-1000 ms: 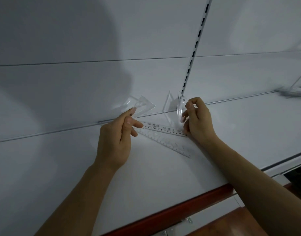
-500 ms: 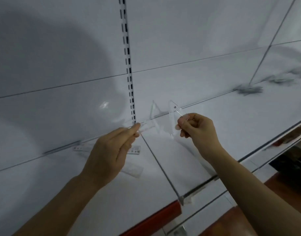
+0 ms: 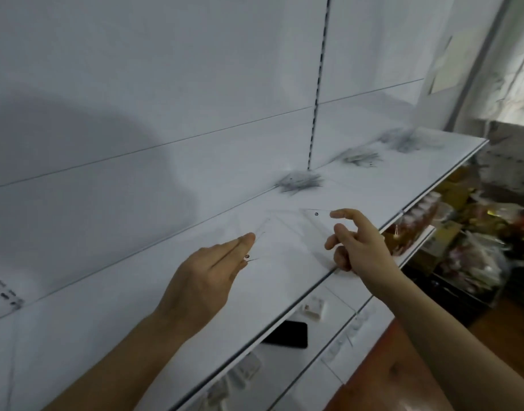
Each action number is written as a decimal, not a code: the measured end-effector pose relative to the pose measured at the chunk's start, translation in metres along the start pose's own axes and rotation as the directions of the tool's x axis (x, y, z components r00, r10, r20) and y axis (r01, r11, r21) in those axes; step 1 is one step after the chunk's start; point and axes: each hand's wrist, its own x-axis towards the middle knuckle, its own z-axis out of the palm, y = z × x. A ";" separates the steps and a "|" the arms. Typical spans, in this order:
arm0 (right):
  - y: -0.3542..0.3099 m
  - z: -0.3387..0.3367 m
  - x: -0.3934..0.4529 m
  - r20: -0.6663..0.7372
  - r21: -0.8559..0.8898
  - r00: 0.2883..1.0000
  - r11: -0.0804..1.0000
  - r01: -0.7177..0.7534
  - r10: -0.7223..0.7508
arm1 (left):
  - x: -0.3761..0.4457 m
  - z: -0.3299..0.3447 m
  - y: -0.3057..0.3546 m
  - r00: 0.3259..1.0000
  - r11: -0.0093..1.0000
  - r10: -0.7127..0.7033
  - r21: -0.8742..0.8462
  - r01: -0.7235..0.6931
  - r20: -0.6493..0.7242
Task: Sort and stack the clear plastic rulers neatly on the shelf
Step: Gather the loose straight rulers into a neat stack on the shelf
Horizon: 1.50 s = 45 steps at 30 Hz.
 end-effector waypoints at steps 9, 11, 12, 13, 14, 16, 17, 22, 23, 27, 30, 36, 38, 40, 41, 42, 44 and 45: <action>0.007 -0.082 0.073 0.016 0.051 0.997 0.996 -0.070 0.069 | 0.062 0.096 0.007 0.999 0.999 0.046 -0.003 -0.046 0.028; 0.006 -0.085 0.099 -0.018 0.042 0.997 0.997 -0.070 0.071 | 0.069 0.107 -0.001 0.997 0.999 0.050 -0.015 -0.050 0.053; 0.005 -0.085 0.113 -0.023 0.024 0.997 0.997 -0.070 0.070 | 0.073 0.112 -0.005 0.997 0.999 0.045 -0.014 -0.044 0.067; 0.004 -0.083 0.126 -0.022 0.002 0.997 0.998 -0.069 0.069 | 0.076 0.117 -0.008 0.996 0.999 0.023 -0.024 -0.021 0.082; 0.004 -0.081 0.141 -0.017 -0.019 0.998 0.998 -0.065 0.065 | 0.079 0.122 -0.010 0.995 0.998 -0.019 -0.054 0.025 0.099; 0.003 -0.074 0.171 -0.003 -0.034 0.998 0.998 -0.056 0.056 | 0.084 0.128 -0.012 0.982 0.978 -0.136 -0.139 0.154 0.128; 0.003 -0.070 0.185 -0.001 -0.035 0.998 0.998 -0.055 0.055 | 0.086 0.130 -0.012 0.973 0.963 -0.186 -0.173 0.209 0.139; 0.003 -0.042 0.250 0.037 -0.109 0.997 0.992 -0.063 0.068 | 0.091 0.121 -0.006 0.951 0.933 -0.258 -0.212 0.291 0.170; 0.003 -0.037 0.259 0.039 -0.126 0.998 0.991 -0.053 0.058 | 0.091 0.121 -0.005 0.953 0.942 -0.240 -0.194 0.275 0.183; 0.005 -0.030 0.273 0.009 -0.279 0.999 0.960 0.032 -0.031 | 0.095 0.119 -0.010 0.937 0.910 -0.289 -0.246 0.332 0.195; 0.011 -0.032 0.270 -0.037 -0.422 0.979 0.891 0.168 -0.202 | 0.097 0.122 -0.016 0.889 0.812 -0.417 -0.361 0.458 0.190; 0.007 -0.044 0.222 0.516 -0.219 0.835 0.913 0.344 -0.191 | 0.148 0.153 -0.024 0.625 0.362 -0.736 -0.628 0.689 0.261; 0.006 -0.052 0.219 0.515 -0.153 0.833 0.935 0.321 -0.202 | 0.163 0.160 -0.023 0.614 0.342 -0.751 -0.650 0.678 0.245; 0.005 -0.062 0.224 0.489 -0.079 0.849 0.959 0.274 -0.202 | 0.171 0.167 -0.022 0.596 0.335 -0.771 -0.652 0.680 0.225; 0.004 -0.066 0.227 0.492 -0.080 0.848 0.960 0.269 -0.197 | 0.173 0.170 -0.020 0.578 0.321 -0.784 -0.650 0.689 0.225; 0.003 -0.068 0.232 0.493 -0.109 0.848 0.953 0.282 -0.195 | 0.176 0.172 -0.018 0.564 0.308 -0.792 -0.643 0.701 0.235; 0.000 -0.068 0.245 0.459 -0.157 0.870 0.948 0.277 -0.178 | 0.177 0.176 -0.019 0.568 0.345 -0.782 -0.579 0.738 0.258; -0.001 -0.067 0.255 0.430 -0.146 0.891 0.962 0.229 -0.147 | 0.176 0.178 -0.022 0.573 0.388 -0.774 -0.515 0.764 0.267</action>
